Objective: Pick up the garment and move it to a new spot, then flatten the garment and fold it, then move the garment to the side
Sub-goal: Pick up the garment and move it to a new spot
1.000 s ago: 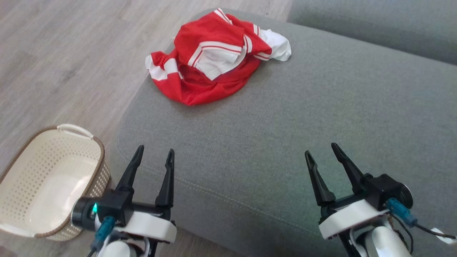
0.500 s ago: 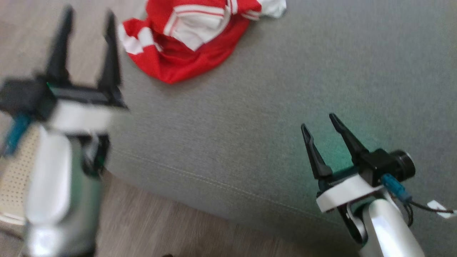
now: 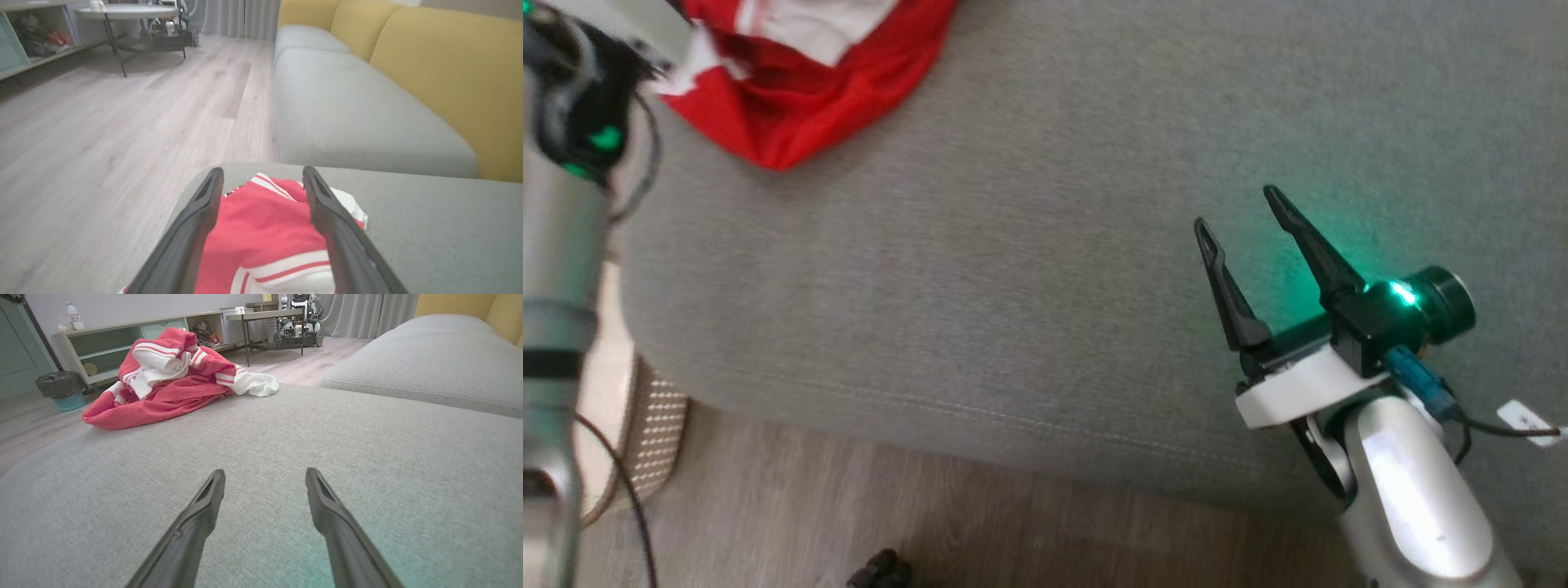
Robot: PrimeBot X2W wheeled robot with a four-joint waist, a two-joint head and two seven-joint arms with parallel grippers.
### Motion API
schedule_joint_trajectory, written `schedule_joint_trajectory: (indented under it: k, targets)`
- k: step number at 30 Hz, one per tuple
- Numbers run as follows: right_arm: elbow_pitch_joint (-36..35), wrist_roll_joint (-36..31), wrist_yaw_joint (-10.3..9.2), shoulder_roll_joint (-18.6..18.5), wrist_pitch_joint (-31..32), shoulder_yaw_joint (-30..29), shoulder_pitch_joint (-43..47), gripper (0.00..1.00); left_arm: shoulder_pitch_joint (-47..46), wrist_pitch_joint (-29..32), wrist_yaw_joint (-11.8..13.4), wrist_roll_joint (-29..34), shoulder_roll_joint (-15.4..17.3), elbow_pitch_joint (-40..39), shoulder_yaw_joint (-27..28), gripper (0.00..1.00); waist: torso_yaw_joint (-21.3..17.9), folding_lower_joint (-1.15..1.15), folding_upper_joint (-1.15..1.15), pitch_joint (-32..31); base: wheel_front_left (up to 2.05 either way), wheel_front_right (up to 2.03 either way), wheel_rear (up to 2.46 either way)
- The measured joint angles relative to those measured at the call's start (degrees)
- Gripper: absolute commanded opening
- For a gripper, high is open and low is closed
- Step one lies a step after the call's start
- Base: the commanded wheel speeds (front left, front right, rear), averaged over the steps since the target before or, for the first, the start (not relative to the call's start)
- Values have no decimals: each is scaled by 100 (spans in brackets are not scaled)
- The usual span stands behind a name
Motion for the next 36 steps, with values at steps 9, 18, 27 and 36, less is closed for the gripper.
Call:
schedule_joint_trajectory:
  k: [9, 18, 27, 36]
  targets:
    - [-271, -42, 0, -18, -1, 158, -381, 100, -598, 546, 1, -327, 405, 1354, -834, 100, -503, 0, 0, 567, 0, 0, 0]
    - [-367, 18, 0, -27, -15, 165, -405, 100, -717, 1102, 1, -724, 650, 1711, -1781, 100, -824, -1, 0, 840, 0, 0, 0]
    - [-485, 154, 0, -29, -16, 210, -515, 100, -742, 1232, 3, -1361, 1080, 1471, -2437, 0, -954, -1, 0, 932, 0, 0, 0]
    - [-446, 213, 0, -29, -15, 190, -501, 100, -709, -505, -2, -1436, 1370, 1215, -2804, 0, -896, -1, 0, 699, 0, 0, 0]
